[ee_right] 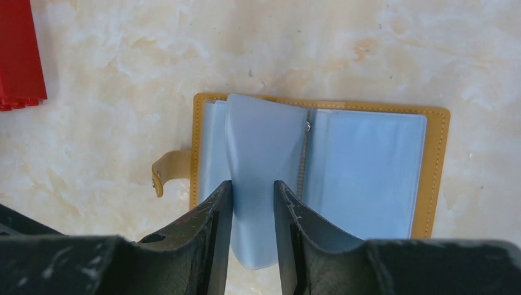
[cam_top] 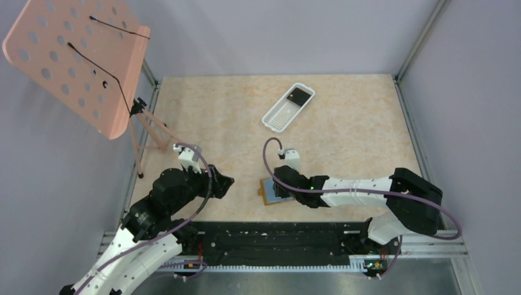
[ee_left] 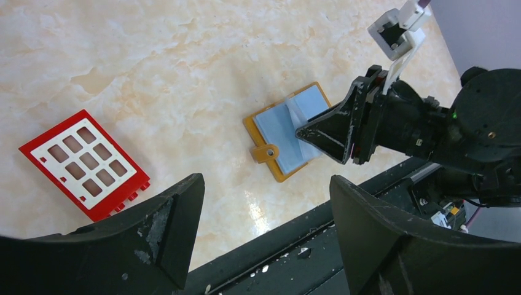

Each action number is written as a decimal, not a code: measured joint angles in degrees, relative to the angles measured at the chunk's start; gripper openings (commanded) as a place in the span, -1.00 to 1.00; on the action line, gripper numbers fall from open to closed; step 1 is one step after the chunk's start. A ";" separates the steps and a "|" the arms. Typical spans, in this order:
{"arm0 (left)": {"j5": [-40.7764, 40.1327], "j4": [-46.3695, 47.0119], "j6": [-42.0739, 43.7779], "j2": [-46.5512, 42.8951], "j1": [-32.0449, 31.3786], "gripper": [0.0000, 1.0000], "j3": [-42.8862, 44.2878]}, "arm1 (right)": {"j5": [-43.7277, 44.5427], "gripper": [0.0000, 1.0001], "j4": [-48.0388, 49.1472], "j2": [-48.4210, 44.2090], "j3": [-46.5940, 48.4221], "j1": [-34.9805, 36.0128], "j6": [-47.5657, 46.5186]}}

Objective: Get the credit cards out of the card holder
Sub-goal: Remove the credit card from the card holder.

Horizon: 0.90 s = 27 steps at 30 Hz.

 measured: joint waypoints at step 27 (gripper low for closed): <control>14.12 18.49 -9.05 30.47 -0.66 0.49 -5.27 | -11.61 -0.59 9.66 -22.97 -22.91 -15.04 5.09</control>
